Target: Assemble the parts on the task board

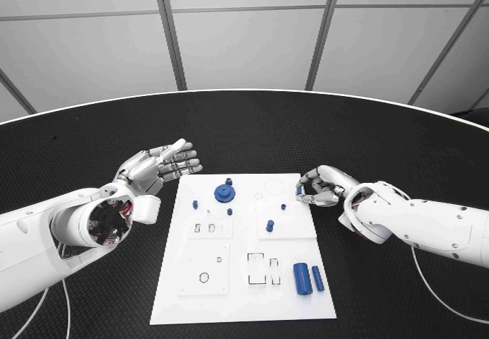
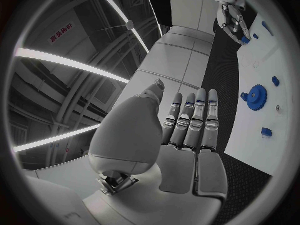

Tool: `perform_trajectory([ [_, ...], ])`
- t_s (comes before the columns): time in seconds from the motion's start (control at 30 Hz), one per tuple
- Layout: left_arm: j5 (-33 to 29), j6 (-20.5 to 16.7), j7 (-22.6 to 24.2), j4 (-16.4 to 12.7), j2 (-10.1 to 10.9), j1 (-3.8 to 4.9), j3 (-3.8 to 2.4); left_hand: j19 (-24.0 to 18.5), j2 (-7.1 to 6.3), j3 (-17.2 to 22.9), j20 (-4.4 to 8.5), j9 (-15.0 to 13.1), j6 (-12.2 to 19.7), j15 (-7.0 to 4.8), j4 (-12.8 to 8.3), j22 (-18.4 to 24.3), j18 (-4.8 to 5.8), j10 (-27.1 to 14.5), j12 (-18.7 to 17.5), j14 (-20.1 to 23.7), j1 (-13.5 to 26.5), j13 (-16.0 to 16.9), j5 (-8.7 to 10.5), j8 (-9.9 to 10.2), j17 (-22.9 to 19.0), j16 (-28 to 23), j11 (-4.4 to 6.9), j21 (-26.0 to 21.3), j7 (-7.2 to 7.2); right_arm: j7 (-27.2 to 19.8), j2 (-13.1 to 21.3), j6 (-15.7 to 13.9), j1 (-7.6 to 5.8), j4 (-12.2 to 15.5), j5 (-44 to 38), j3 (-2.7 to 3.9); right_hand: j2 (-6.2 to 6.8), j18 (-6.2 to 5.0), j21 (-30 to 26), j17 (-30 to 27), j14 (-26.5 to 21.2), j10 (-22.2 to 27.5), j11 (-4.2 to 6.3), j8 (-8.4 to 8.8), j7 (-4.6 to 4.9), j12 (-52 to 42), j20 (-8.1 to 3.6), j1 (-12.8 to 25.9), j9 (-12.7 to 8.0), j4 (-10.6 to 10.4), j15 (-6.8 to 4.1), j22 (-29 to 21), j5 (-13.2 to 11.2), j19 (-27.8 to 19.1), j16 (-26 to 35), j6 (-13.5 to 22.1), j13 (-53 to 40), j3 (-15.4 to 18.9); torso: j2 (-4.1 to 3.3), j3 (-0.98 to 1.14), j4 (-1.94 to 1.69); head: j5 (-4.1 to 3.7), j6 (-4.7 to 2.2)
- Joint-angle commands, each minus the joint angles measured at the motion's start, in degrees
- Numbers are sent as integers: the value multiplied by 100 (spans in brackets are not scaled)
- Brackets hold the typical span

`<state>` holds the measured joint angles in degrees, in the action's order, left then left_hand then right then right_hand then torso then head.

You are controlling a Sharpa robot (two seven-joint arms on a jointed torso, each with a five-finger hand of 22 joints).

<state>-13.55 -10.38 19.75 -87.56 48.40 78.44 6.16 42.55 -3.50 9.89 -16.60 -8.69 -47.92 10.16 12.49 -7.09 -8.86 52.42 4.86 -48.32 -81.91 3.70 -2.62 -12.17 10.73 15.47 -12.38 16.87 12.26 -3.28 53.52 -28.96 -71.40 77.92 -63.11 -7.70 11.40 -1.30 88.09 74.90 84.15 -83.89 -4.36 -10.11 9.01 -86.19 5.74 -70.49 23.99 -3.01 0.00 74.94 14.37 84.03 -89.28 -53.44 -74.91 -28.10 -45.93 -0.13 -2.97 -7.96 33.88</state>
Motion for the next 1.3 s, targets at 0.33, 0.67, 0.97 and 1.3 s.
perform_trajectory([
  [0.33,0,1,-6,-5,6,0,0,-22,22,-4,1,8,26,3,-16,4,-73,30,-34,14,2,-2,-25,25,1,-19,10,-27,274,9,-19,5,19,-13,0,0,-92,72,29,1367,553,-311,49,-64,-35,-40,-15,-29,15,25,-36,1293,39,496,-24,-96,-1178,-84,-2,-2,-1,13,28],
  [0.67,0,8,-13,-6,9,0,0,-22,22,-4,1,8,26,3,-16,4,-73,30,-34,14,2,-2,-25,25,1,-19,10,-27,274,42,-20,-103,21,-4,0,1,-201,76,40,1392,559,-337,95,-137,-87,-66,-52,-25,42,28,-78,1309,66,503,-32,-202,-1203,-158,1,-2,2,8,38],
  [0.97,0,12,-22,-7,13,0,0,-21,23,-5,1,10,28,4,-16,8,-73,29,-41,14,3,-2,-25,29,2,-24,8,-29,278,61,1,-223,21,41,0,1,-390,78,45,1413,564,-350,136,-200,-128,-76,-98,-67,72,69,-121,1318,-60,508,-39,-241,-1213,-308,0,-2,1,6,47],
  [1.3,0,27,-30,30,5,0,0,-21,23,-5,1,10,28,4,-16,8,-73,29,-41,14,3,-2,-25,29,2,-24,8,-29,278,211,180,-355,17,471,0,10,-419,77,41,1437,569,-353,142,-213,-134,-79,-102,-65,79,74,-124,1313,-74,506,-47,-248,-1216,-333,33,-5,13,19,75],
])
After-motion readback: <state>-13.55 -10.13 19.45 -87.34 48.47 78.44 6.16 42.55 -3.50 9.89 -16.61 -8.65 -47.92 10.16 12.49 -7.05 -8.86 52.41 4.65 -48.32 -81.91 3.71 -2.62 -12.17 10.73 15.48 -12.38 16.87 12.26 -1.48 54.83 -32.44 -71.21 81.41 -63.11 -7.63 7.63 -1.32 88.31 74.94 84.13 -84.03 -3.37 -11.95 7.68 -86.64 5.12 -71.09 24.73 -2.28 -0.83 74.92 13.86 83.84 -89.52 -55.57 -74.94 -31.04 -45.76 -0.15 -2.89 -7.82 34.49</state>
